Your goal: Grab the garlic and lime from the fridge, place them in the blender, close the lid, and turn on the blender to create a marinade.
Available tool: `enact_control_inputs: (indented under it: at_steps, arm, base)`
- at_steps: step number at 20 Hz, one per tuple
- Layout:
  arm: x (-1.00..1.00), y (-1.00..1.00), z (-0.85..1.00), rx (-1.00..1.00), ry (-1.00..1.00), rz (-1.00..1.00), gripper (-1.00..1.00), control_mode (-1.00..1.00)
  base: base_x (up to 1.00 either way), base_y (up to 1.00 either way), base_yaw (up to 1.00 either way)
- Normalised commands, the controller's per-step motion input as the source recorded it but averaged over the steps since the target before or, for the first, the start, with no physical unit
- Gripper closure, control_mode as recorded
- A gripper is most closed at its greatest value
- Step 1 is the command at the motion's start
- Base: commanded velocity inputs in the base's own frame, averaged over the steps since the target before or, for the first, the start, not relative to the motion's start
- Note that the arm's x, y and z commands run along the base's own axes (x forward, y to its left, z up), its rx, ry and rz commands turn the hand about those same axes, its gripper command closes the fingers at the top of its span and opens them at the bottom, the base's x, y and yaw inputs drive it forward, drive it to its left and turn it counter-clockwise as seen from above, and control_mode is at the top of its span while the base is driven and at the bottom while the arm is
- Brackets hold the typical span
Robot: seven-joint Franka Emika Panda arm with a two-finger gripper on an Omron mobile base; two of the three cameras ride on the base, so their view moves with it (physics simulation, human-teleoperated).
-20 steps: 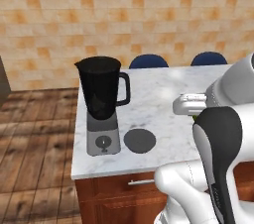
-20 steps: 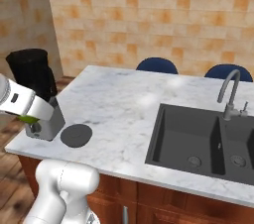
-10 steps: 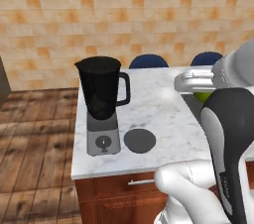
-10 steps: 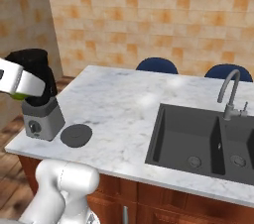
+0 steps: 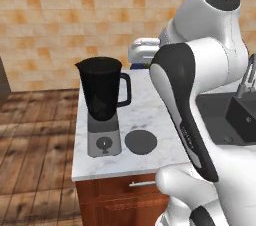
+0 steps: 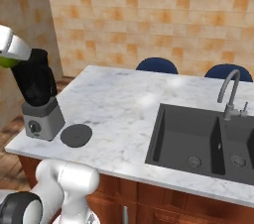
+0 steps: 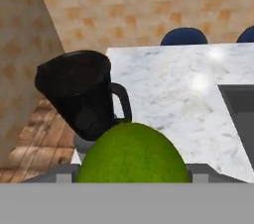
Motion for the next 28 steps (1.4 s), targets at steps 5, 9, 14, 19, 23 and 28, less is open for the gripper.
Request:
enact_control_inputs:
  at_steps: [5,9,14,19,23,28]
  arm:
    - [1.00,0.93,-0.10,0.00,0.09,0.11,1.00,-1.00]
    - [1.00,0.43,-0.31,0.00,0.12,0.11,1.00,-1.00]
    - [1.00,0.29,-0.39,0.00,0.16,0.09,1.00,-1.00]
    - [0.86,0.27,-0.62,0.00,0.17,0.10,1.00,-1.00]
    - [0.55,0.27,-0.60,0.00,0.10,0.10,1.00,-1.00]
    - [0.17,0.17,-0.60,-0.02,0.02,0.09,1.00,-1.00]
  base:
    - [0.00,0.00,0.00]
    - [0.00,0.00,0.00]
    - [0.00,0.00,0.00]
    - [0.00,0.00,0.00]
    - [0.00,0.00,0.00]
    - [0.00,0.00,0.00]
